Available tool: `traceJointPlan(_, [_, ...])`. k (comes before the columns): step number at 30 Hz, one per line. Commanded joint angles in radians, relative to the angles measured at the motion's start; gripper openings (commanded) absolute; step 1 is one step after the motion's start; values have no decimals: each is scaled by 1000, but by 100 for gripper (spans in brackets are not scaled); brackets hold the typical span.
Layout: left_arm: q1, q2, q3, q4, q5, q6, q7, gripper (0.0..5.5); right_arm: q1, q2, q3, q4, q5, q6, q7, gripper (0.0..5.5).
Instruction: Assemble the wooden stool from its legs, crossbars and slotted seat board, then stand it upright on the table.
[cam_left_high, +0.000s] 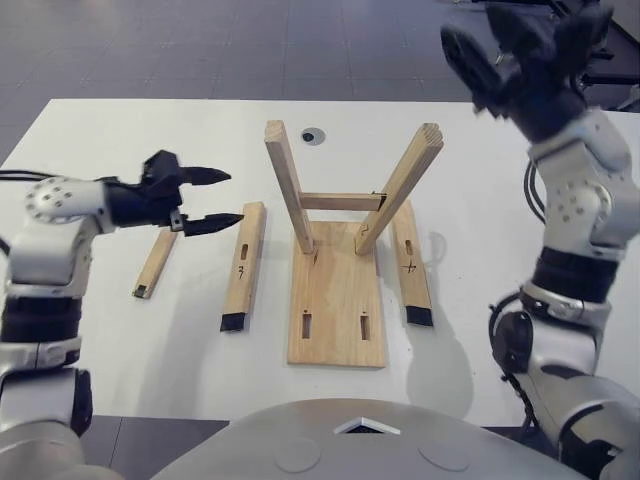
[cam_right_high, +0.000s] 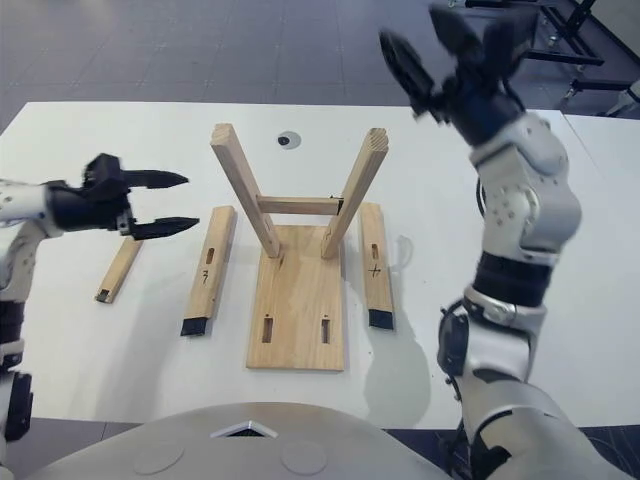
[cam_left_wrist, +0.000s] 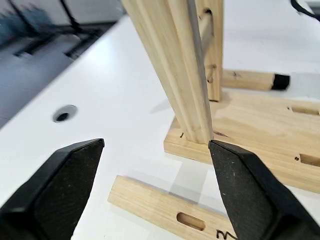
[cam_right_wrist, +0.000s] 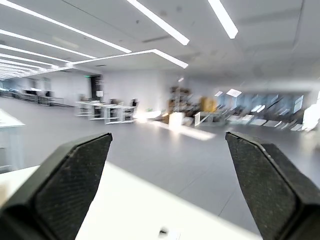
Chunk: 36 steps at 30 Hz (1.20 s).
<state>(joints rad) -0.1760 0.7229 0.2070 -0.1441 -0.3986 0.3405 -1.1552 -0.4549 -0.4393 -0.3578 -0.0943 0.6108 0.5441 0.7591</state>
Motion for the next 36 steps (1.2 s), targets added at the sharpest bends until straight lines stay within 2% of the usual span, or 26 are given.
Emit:
traceJointPlan(1, [95, -120, 166, -75, -79, 22, 223, 383, 165, -82, -57, 20, 122, 105, 137, 419])
traceJointPlan(3, [78, -165, 169, -30, -60, -5, 312, 383, 204, -110, -43, 52, 118, 103, 181, 419])
traceJointPlan(7, [-34, -236, 85, 55, -5, -36, 433, 383, 199, -116, -8, 100, 110, 82, 200, 419])
traceJointPlan(13, [-112, -341, -25, 82, 10, -75, 499, 383, 142, -99, 28, 157, 106, 42, 195, 419])
traceJointPlan(23, [-92, -330, -4, -26, -154, 47, 479, 383, 103, -81, 77, 111, 171, 109, 188, 419])
traceJointPlan(29, [-78, -302, -76, -39, -144, 83, 439, 383, 75, -72, 95, 144, 153, 88, 193, 419])
traceJointPlan(36, [-97, -295, -99, -29, -128, 95, 466, 383, 90, -76, 131, 121, 146, 84, 214, 419])
